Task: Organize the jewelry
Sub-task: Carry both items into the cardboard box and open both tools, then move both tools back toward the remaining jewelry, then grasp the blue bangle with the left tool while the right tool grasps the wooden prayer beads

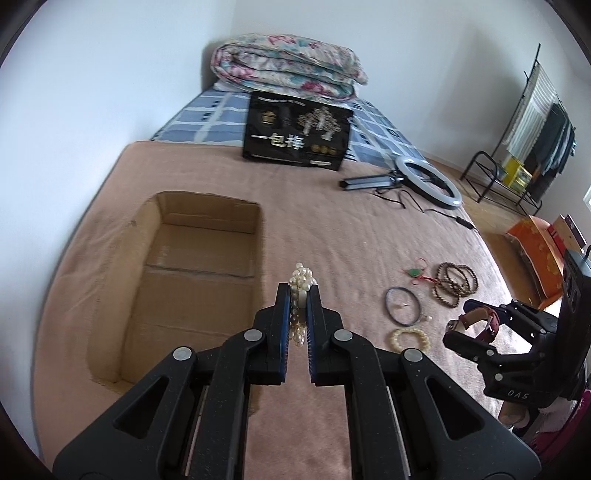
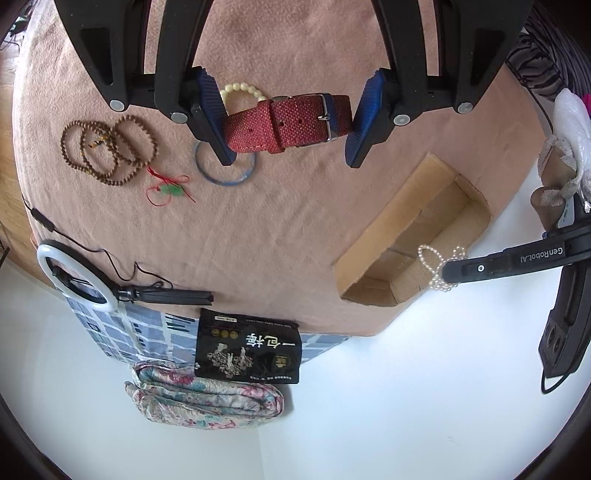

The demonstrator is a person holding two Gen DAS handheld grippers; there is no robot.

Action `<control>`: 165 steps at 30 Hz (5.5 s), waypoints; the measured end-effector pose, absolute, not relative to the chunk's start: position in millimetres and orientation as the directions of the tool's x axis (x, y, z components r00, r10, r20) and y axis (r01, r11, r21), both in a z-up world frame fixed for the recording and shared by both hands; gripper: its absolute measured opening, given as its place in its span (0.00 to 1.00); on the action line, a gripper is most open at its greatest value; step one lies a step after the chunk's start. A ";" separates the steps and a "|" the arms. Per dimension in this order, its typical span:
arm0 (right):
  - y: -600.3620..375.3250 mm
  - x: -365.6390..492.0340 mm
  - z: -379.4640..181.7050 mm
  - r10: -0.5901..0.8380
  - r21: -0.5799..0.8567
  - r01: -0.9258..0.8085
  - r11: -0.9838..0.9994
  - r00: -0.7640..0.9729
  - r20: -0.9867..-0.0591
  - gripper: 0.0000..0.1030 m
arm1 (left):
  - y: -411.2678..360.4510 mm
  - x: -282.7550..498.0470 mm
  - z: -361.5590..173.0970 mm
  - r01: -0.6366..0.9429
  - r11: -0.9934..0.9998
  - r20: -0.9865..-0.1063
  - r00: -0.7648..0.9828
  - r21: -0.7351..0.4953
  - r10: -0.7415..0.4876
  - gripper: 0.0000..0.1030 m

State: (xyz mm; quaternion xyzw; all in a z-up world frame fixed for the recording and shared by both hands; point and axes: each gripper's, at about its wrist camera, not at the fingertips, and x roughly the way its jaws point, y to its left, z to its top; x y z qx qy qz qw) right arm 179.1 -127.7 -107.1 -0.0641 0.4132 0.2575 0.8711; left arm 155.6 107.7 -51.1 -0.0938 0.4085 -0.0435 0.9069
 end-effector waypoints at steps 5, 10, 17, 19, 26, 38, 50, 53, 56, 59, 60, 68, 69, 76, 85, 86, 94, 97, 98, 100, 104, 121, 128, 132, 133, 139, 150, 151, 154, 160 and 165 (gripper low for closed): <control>-104.9 185.2 -101.3 0.416 0.105 -0.524 0.845 0.521 -0.746 0.61 | 134.4 145.0 -50.7 -0.040 0.982 -0.728 0.676 -0.185 -0.110 0.06; -81.0 191.7 -93.9 0.442 0.113 -0.548 0.829 0.517 -0.733 0.62 | 153.8 138.2 -53.5 -0.073 0.983 -0.731 0.678 -0.171 -0.077 0.06; -37.3 204.2 -96.0 0.471 0.117 -0.590 0.799 0.493 -0.732 0.62 | 176.7 133.1 -63.6 -0.111 0.978 -0.750 0.659 -0.174 -0.058 0.06; -25.2 206.0 -98.1 0.477 0.116 -0.602 0.790 0.484 -0.733 0.62 | 184.4 132.9 -67.5 -0.131 0.974 -0.758 0.650 -0.182 -0.054 0.06; 19.6 210.2 -108.2 0.495 0.103 -0.649 0.753 0.457 -0.739 0.62 | 204.0 132.9 -77.1 -0.183 0.963 -0.778 0.626 -0.199 -0.042 0.06; 64.9 218.1 -121.0 0.492 0.073 -0.696 0.714 0.425 -0.759 0.62 | 217.3 135.6 -89.1 -0.226 0.951 -0.810 0.585 -0.211 -0.041 0.06; 65.6 221.3 -118.1 0.510 0.091 -0.688 0.720 0.436 -0.742 0.93 | 223.9 135.9 -90.7 -0.264 0.945 -0.821 0.571 -0.195 -0.010 0.17; 62.3 222.9 -114.8 0.512 0.096 -0.681 0.726 0.443 -0.736 0.93 | 225.0 135.1 -90.3 -0.275 0.942 -0.815 0.579 -0.191 0.004 0.45; 57.8 223.7 -113.5 0.504 0.094 -0.671 0.736 0.450 -0.737 0.95 | 224.4 135.5 -88.8 -0.279 0.943 -0.813 0.583 -0.184 0.014 0.45; 51.8 224.3 -113.7 0.499 0.097 -0.660 0.745 0.454 -0.738 0.96 | 224.5 135.5 -88.5 -0.284 0.941 -0.811 0.585 -0.184 0.018 0.45; 49.4 224.7 -114.1 0.497 0.099 -0.656 0.748 0.455 -0.739 0.96 | 224.5 135.7 -88.6 -0.284 0.941 -0.811 0.585 -0.183 0.018 0.45; 26.8 223.6 -112.8 0.478 0.099 -0.628 0.772 0.470 -0.742 0.96 | 220.5 138.0 -87.5 -0.276 0.944 -0.805 0.593 -0.179 0.021 0.45; 23.1 224.1 -112.1 0.476 0.101 -0.623 0.776 0.473 -0.741 0.96 | 218.1 138.2 -86.8 -0.273 0.946 -0.803 0.596 -0.178 0.021 0.45; -12.0 226.2 -104.4 0.452 0.098 -0.580 0.809 0.506 -0.734 0.96 | 193.4 143.2 -81.5 -0.222 0.960 -0.789 0.615 -0.171 0.002 0.45; -83.7 238.0 -96.2 0.384 0.088 -0.483 0.871 0.560 -0.734 0.98 | 147.4 149.3 -73.9 -0.116 0.980 -0.776 0.628 -0.163 -0.054 0.45; -94.9 239.8 -96.2 0.370 0.085 -0.465 0.881 0.567 -0.735 0.98 | 142.5 149.7 -73.3 -0.104 0.982 -0.777 0.627 -0.158 -0.059 0.45; -166.1 256.4 -93.1 0.271 0.067 -0.333 0.941 0.616 -0.740 0.98 | 102.3 156.3 -75.8 -0.015 0.987 -0.785 0.608 -0.162 -0.120 0.45; -187.2 260.1 -91.7 0.237 0.052 -0.297 0.954 0.632 -0.737 0.98 | 86.6 159.3 -78.1 0.013 0.986 -0.789 0.598 -0.168 -0.142 0.45; -194.6 261.3 -91.7 0.228 0.051 -0.285 0.957 0.635 -0.738 0.98 | 82.3 160.6 -79.1 0.024 0.984 -0.790 0.593 -0.174 -0.154 0.45; -209.4 264.0 -92.4 0.207 0.050 -0.256 0.965 0.638 -0.742 0.98 | 70.7 164.0 -81.4 0.047 0.982 -0.796 0.579 -0.184 -0.177 0.46; -238.0 268.6 -96.6 0.174 0.058 -0.201 0.978 0.631 -0.756 0.98 | 49.1 167.3 -83.2 0.087 0.975 -0.795 0.566 -0.206 -0.219 0.71; -292.1 290.9 -151.2 0.104 0.060 -0.106 0.993 0.490 -0.866 0.98 | -29.6 207.1 -124.8 0.176 0.943 -0.832 0.445 -0.282 -0.331 0.72; -297.8 299.1 -163.4 0.100 0.064 -0.094 0.994 0.467 -0.878 0.98 | -56.7 223.0 -153.7 0.176 0.948 -0.857 0.406 -0.266 -0.316 0.72; -298.8 302.6 -171.2 0.096 0.058 -0.097 0.994 0.449 -0.888 0.98 | -61.6 228.3 -163.5 0.160 0.949 -0.862 0.399 -0.271 -0.313 0.72; -299.7 303.3 -172.8 0.095 0.059 -0.095 0.994 0.447 -0.890 0.98 | -63.6 229.5 -165.2 0.161 0.949 -0.863 0.395 -0.271 -0.314 0.72; -305.4 308.3 -174.7 0.099 0.071 -0.080 0.994 0.448 -0.889 0.98 | -80.8 241.0 -168.4 0.177 0.951 -0.875 0.377 -0.255 -0.305 0.72; -304.9 313.4 -181.1 0.095 0.064 -0.085 0.994 0.440 -0.893 0.98 | -103.0 253.9 -189.1 0.171 0.974 -0.917 0.347 -0.146 -0.199 0.72; -303.5 314.5 -182.0 0.096 0.063 -0.087 0.994 0.438 -0.894 0.98 | -103.3 254.6 -190.7 0.165 0.976 -0.918 0.348 -0.142 -0.192 0.72; -298.2 317.0 -184.3 0.100 0.063 -0.099 0.993 0.434 -0.895 0.98 | -103.8 258.1 -191.5 0.152 0.978 -0.917 0.352 -0.145 -0.190 0.75; -284.0 319.1 -190.6 0.104 0.052 -0.134 0.990 0.418 -0.903 0.98 | -107.7 263.7 -197.6 0.152 0.982 -0.918 0.363 -0.111 -0.160 0.79; -279.3 321.5 -201.2 0.108 0.053 -0.148 0.988 0.390 -0.915 0.98 | -108.3 260.0 -198.7 0.161 0.982 -0.911 0.384 -0.098 -0.154 0.79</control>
